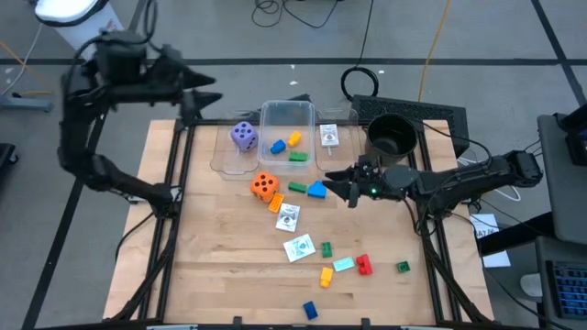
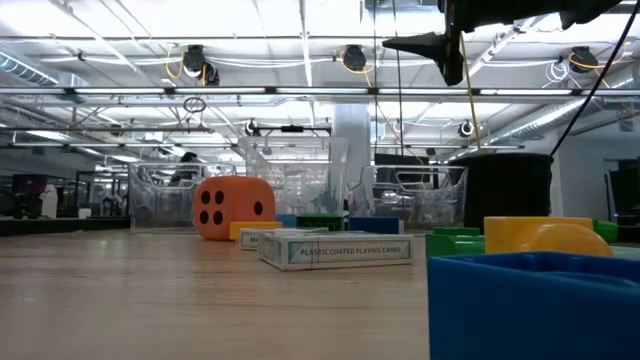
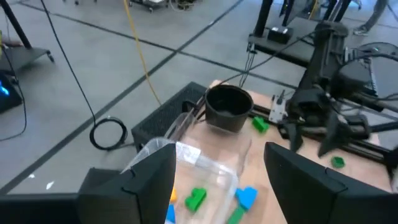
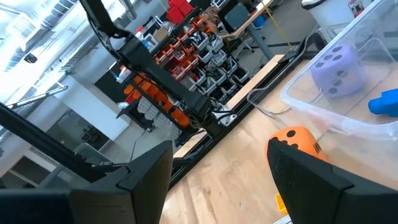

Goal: Pick & Place Toys
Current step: Put the green four stud game piece into the middle transparent bin

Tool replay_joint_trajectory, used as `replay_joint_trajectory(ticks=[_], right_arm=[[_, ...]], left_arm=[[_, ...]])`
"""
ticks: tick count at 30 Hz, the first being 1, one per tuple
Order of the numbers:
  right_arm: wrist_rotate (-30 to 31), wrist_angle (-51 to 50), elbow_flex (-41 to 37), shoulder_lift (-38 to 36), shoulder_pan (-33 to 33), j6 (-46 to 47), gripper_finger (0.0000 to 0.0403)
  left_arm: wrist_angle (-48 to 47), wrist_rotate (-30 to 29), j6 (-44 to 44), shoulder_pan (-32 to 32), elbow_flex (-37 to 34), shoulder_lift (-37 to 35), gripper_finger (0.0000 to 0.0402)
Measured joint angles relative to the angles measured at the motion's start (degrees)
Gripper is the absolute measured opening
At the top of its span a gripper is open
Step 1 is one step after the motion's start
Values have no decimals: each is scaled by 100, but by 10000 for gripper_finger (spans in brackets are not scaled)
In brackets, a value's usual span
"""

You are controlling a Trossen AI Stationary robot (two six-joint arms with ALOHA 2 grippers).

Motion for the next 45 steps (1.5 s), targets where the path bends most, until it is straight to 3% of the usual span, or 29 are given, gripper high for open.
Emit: replay_joint_trajectory(ticks=[5, 9, 16, 20, 24, 30, 35, 39, 41, 45], right_arm=[[10, 1, 0, 0, -171, 128, 254], [-1, 238, 0, 0, -305, 295, 254], [-227, 1176, 1, -147, -458, -398, 254], [-311, 792, 13, -542, -556, -703, 254], [-309, -1069, 469, -1083, -670, -1033, 254], [-310, -5787, 2258, -1201, -809, -1888, 254], [-247, -9206, 3791, -559, -830, -2655, 254], [55, -11478, 4239, 162, -840, -3129, 254], [103, -11544, 4065, 480, -897, -3322, 254], [-548, -10792, 3557, 873, -904, -3648, 254]], left_arm=[[-538, -6, -233, -265, -57, -401, 250], [-237, 46, -363, -669, -712, -760, 251], [1931, 92, -751, -1341, -3213, -1524, 251], [3553, 282, -1129, -1707, -4733, -1728, 251], [5191, 669, -1658, -2035, -5863, -1699, 251], [7238, 931, -2341, -2361, -6736, -1277, 250], [7558, 942, -2462, -2407, -6749, -1057, 250], [7728, 922, -2463, -2391, -6749, -997, 250], [7802, 898, -2462, -2381, -6749, -1016, 250], [7869, 892, -2501, -2381, -6747, -1005, 250]])
